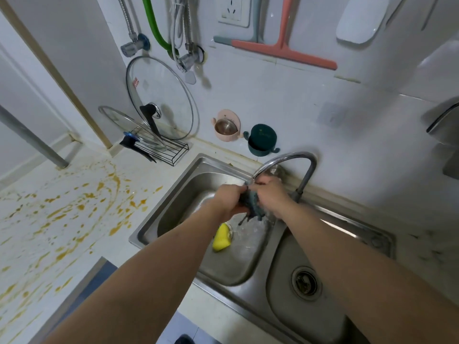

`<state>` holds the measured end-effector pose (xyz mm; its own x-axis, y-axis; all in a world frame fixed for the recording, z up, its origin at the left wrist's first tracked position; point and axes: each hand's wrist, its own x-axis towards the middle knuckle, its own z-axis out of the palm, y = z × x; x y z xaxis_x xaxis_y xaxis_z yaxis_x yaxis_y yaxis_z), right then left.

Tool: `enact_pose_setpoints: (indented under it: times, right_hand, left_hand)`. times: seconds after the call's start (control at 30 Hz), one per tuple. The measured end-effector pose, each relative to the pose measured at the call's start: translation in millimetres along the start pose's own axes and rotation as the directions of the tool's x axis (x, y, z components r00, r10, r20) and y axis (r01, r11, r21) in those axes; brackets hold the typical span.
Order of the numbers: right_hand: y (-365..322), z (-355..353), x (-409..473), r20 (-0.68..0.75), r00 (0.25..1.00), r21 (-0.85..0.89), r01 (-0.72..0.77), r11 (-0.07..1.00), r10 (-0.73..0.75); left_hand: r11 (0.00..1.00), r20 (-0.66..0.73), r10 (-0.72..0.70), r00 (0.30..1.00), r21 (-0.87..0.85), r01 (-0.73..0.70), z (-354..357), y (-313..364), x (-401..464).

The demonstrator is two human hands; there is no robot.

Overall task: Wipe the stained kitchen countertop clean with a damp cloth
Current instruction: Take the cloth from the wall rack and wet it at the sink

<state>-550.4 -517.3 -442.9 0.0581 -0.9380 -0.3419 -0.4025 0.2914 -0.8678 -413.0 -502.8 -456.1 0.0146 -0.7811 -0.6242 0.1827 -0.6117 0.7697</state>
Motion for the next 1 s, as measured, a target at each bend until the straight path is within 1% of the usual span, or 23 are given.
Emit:
enact_pose_setpoints:
  times: [0.03, 0.1, 0.13, 0.17, 0.23, 0.27, 0.3, 0.33, 0.37, 0.4, 0.43, 0.47, 0.5, 0.53, 0.6, 0.67, 0.8, 0.83, 0.87, 0.9, 0.93, 0.97, 1.0]
  right_hand:
    - [-1, -1, -3, 0.029, 0.999, 0.021, -0.032, 0.999, 0.032]
    - [-5, -7, -7, 0.059, 0.988, 0.161, -0.15, 0.975, 0.143]
    - [-5, -13, -8, 0.08, 0.979, 0.227, -0.203, 0.953, 0.189]
    - [-5, -18, -9, 0.116, 0.973, 0.259, -0.223, 0.94, 0.199]
    - [0, -30, -13, 0.198, 0.964, 0.285, -0.229, 0.931, 0.177]
    - [2, -35, -15, 0.22, 0.96, 0.29, -0.233, 0.928, 0.172]
    - [5, -39, -17, 0.219, 0.961, 0.29, -0.229, 0.929, 0.169]
    - [9, -42, -16, 0.19, 0.966, 0.277, -0.225, 0.934, 0.177]
    - [14, -45, -13, 0.143, 0.971, 0.227, -0.222, 0.948, 0.193]
    - [20, -47, -10, 0.094, 0.972, 0.105, -0.227, 0.968, 0.217]
    - [27, -52, -9, 0.077, 0.969, -0.104, -0.226, 0.969, 0.234]
    - [35, -55, -9, 0.077, 0.962, -0.348, -0.222, 0.911, 0.263]
    - [42, -58, -11, 0.056, 0.955, -0.531, -0.217, 0.819, 0.29]
    - [47, -61, -14, 0.043, 0.951, -0.641, -0.208, 0.739, 0.306]
    - [52, -66, -18, 0.044, 0.948, -0.718, -0.189, 0.67, 0.314]
    - [51, -67, -19, 0.001, 0.951, -0.721, -0.214, 0.659, 0.31]
    - [48, -64, -19, -0.044, 0.952, -0.723, -0.238, 0.649, 0.302]
    - [46, -58, -20, -0.065, 0.954, -0.717, -0.248, 0.652, 0.291]
    - [39, -50, -25, -0.07, 0.959, -0.69, -0.244, 0.681, 0.273]
    - [31, -39, -27, -0.037, 0.965, -0.63, -0.223, 0.744, 0.258]
    - [21, -27, -30, 0.026, 0.967, -0.53, -0.2, 0.824, 0.252]
    - [11, -13, -36, 0.101, 0.964, -0.387, -0.191, 0.902, 0.247]
    - [4, 1, -40, 0.15, 0.954, -0.174, -0.231, 0.957, 0.258]
  left_hand:
    - [1.0, 0.004, -0.001, 1.0, -0.029, 0.001, 7, 2, 0]
    - [0.997, -0.012, -0.007, 1.0, -0.079, 0.006, 16, 4, 2]
    - [0.996, -0.013, -0.01, 1.0, -0.084, 0.009, 19, 4, 2]
    - [0.998, 0.0, -0.009, 1.0, -0.07, 0.009, 20, 6, 1]
    - [1.0, 0.062, 0.016, 0.998, 0.006, -0.017, 26, 6, 0]
    - [0.998, 0.06, 0.034, 0.998, 0.051, -0.037, 29, 7, -1]
    - [0.994, 0.022, 0.05, 0.999, 0.1, -0.052, 32, 8, 0]
    - [0.985, -0.03, 0.066, 0.997, 0.159, -0.06, 35, 9, 0]
    - [0.976, -0.072, 0.074, 0.995, 0.212, -0.057, 36, 11, 1]
    - [0.965, -0.089, 0.084, 0.992, 0.254, -0.059, 37, 12, 0]
    - [0.958, -0.093, 0.091, 0.992, 0.278, -0.062, 37, 14, -1]
    - [0.955, -0.091, 0.092, 0.992, 0.291, -0.061, 37, 15, -2]
    - [0.954, -0.091, 0.081, 0.993, 0.294, -0.051, 36, 16, -4]
    - [0.957, -0.092, 0.076, 0.993, 0.288, -0.046, 36, 17, -5]
    - [0.953, -0.082, 0.094, 0.992, 0.295, -0.066, 35, 20, -9]
    - [0.944, -0.071, 0.117, 0.991, 0.318, -0.089, 31, 21, -11]
    - [0.952, -0.079, 0.118, 0.99, 0.293, -0.09, 19, 22, -16]
    - [0.958, -0.088, 0.116, 0.989, 0.274, -0.088, 15, 23, -18]
    - [0.965, -0.103, 0.105, 0.989, 0.251, -0.076, 11, 23, -19]
    - [0.971, -0.115, 0.091, 0.989, 0.233, -0.062, 8, 23, -20]
    - [0.971, -0.114, 0.084, 0.99, 0.234, -0.056, 6, 24, -22]
    - [0.967, -0.103, 0.086, 0.991, 0.249, -0.058, 4, 24, -24]
    - [0.963, -0.094, 0.094, 0.991, 0.26, -0.067, 2, 25, -27]
